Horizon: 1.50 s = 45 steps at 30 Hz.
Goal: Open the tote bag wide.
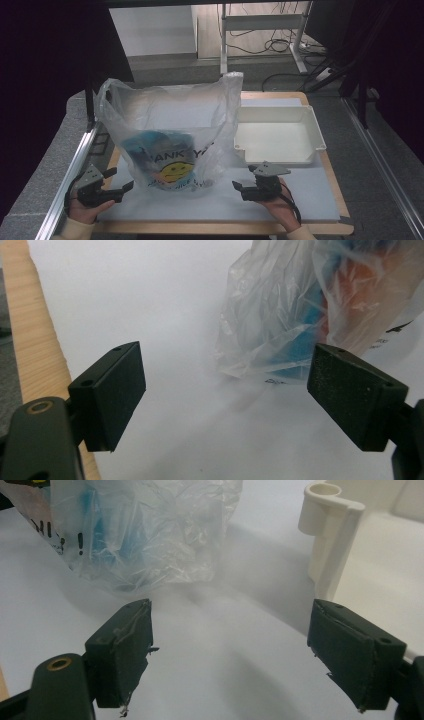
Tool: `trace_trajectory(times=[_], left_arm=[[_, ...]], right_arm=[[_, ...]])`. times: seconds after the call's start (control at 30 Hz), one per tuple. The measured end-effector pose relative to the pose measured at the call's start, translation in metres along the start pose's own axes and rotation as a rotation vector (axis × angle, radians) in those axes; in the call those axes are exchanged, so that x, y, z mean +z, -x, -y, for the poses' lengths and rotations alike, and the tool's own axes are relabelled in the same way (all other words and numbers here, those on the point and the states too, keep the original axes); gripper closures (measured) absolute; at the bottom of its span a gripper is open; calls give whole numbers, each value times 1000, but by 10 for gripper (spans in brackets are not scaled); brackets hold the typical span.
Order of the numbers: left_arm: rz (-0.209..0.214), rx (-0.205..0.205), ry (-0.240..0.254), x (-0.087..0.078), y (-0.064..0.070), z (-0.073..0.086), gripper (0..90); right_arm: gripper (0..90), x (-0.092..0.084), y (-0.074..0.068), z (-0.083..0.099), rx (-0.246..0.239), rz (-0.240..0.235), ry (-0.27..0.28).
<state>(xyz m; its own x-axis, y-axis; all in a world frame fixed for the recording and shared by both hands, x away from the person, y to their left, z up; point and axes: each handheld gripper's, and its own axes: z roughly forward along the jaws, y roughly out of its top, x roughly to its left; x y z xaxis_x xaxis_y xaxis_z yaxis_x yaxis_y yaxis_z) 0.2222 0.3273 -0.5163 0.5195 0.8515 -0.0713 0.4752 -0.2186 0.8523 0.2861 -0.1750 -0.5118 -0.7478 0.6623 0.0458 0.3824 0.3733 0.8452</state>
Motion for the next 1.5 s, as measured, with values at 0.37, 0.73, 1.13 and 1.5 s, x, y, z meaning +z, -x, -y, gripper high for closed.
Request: trace_trajectory(times=[0.37, 0.73, 1.13, 1.5], left_arm=[[-4, -11, 14, -7, 2, 0, 154], [3, -18, 29, -11, 7, -3, 153], [29, -8, 114, -38, 13, -36, 164], [40, 10, 174, -57, 22, -68, 173]], right_arm=[[184, -2, 0, -1, -1, 17, 7], [188, -2, 2, -3, 11, 23, 8], [225, -15, 6, -13, 13, 19, 45], [234, -18, 5, -18, 7, 19, 38]])
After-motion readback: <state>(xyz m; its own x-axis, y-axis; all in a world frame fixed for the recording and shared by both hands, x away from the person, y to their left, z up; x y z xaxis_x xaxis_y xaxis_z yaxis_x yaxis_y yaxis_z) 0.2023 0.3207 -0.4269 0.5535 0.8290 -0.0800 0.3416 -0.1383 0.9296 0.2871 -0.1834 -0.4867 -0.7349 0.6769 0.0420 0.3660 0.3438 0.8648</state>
